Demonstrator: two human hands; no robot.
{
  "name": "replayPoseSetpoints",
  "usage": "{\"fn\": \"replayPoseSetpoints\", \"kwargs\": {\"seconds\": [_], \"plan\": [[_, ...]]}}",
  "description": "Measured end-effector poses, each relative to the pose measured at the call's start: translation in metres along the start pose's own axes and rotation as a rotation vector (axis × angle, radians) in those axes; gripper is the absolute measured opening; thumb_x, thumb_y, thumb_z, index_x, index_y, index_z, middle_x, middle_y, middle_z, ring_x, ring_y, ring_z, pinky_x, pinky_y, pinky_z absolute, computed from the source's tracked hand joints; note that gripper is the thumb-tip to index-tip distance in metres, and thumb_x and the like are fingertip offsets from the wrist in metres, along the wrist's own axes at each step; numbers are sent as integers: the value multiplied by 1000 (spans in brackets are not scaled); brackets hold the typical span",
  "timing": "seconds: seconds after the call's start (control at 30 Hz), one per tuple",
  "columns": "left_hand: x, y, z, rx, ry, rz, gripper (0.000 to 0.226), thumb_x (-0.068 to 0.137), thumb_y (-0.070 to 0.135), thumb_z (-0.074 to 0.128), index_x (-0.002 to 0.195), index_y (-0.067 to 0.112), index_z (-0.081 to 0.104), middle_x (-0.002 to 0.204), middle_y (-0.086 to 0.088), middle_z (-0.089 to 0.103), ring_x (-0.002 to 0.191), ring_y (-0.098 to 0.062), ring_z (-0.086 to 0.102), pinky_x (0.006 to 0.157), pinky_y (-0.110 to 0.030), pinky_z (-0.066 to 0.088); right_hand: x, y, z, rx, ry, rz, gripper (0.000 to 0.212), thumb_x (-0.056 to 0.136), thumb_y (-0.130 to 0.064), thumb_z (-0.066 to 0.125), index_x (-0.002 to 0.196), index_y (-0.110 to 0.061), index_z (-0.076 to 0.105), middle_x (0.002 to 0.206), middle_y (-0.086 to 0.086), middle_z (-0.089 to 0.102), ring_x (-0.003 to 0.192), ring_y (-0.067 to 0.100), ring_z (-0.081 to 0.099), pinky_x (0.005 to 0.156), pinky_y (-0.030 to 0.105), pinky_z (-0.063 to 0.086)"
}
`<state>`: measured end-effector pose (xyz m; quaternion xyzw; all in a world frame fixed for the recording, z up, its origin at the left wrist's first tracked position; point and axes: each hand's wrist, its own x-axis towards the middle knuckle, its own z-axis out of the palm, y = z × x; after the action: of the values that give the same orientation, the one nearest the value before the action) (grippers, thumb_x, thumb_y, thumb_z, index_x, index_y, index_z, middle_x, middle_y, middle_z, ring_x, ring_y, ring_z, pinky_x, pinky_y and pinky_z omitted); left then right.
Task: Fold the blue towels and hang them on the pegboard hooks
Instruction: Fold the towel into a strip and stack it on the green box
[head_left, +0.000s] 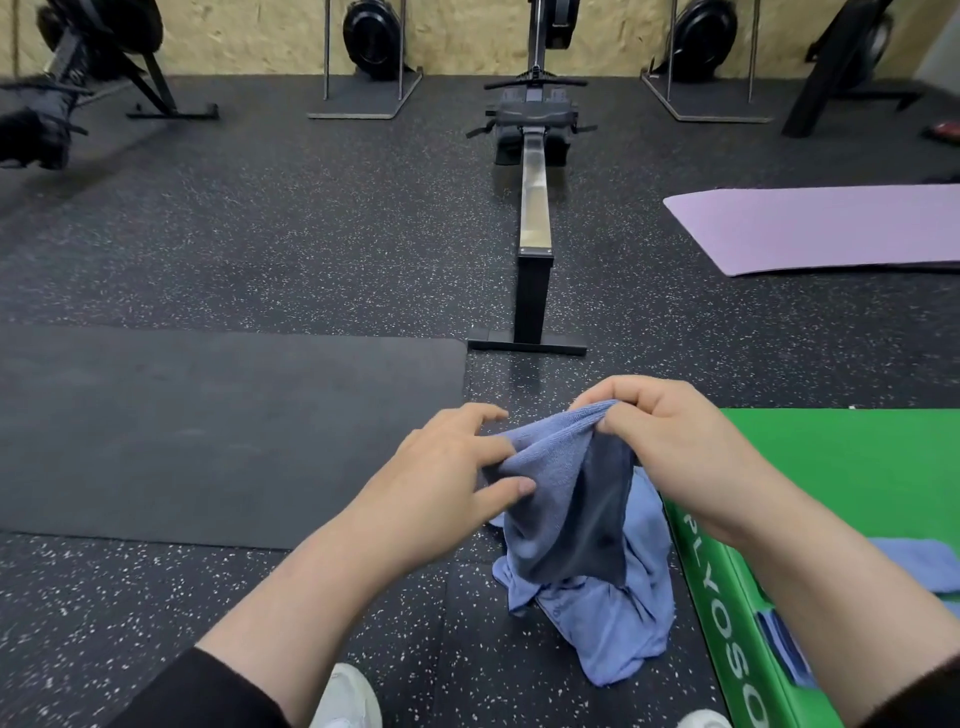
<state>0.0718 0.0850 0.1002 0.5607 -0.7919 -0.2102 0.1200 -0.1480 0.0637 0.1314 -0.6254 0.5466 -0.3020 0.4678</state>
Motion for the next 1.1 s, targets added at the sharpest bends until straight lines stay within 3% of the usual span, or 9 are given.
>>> {"fn": "replayPoseSetpoints", "kwargs": {"seconds": [0.13,0.27,0.43,0.57,0.73,0.83,0.9,0.97,1.1], "plan": [[2,-4,-1,115,-55,-102,38,96,61,47,103,32,71,136,20,49,125,-11,44,103,-38,40,1,4,-8,-52,29,-13,29,75,-25,53,93,-27,76,97,29,68,76,22,55,85,65,50],[3,-6,-9,115,91,-96,39,101,53,44,93,27,72,120,22,57,109,-7,53,93,-31,44,6,20,-18,-348,65,-54,24,92,-14,52,89,-29,71,83,2,74,80,27,66,82,45,53],[6,-4,-10,47,264,-90,26,93,41,66,77,20,67,88,9,65,81,-12,57,72,-28,40,10,27,-21,-428,102,-79,20,98,-19,53,89,-28,68,68,-2,63,60,11,49,63,32,42],[7,1,-15,-64,383,-162,27,86,32,75,68,22,58,61,9,54,62,-7,50,56,-21,33,12,25,-21,-407,107,-80,19,98,-18,56,87,-25,69,58,-4,52,49,7,36,50,25,31],[5,4,-18,-259,519,-165,26,83,14,71,74,25,49,68,7,58,63,-12,51,58,-21,40,11,15,-16,-312,162,-120,18,97,-19,56,82,-19,66,53,-8,48,49,4,36,50,20,31],[2,12,-28,-509,573,-149,33,86,14,69,96,39,51,72,16,57,61,-4,50,62,-13,42,8,6,-12,-114,155,-149,16,91,-29,55,85,-19,66,77,17,63,65,12,50,69,40,51],[5,11,-30,-624,502,-148,35,87,18,73,110,39,59,76,16,60,67,-3,53,70,-16,46,7,3,-9,-13,142,-152,22,84,-36,53,88,-20,66,85,23,64,71,18,53,80,56,53],[9,6,-25,-687,435,-183,8,89,26,73,97,24,71,78,4,68,71,-6,56,72,-33,49,8,4,-7,18,131,-119,28,81,-41,53,91,-19,66,85,25,62,74,20,52,85,65,52],[11,5,-8,-831,428,-338,27,91,24,70,73,7,61,57,8,46,55,-10,37,59,-31,36,14,14,-3,-88,128,-39,34,79,-41,51,92,-12,62,73,11,58,70,17,48,78,65,52]]}}
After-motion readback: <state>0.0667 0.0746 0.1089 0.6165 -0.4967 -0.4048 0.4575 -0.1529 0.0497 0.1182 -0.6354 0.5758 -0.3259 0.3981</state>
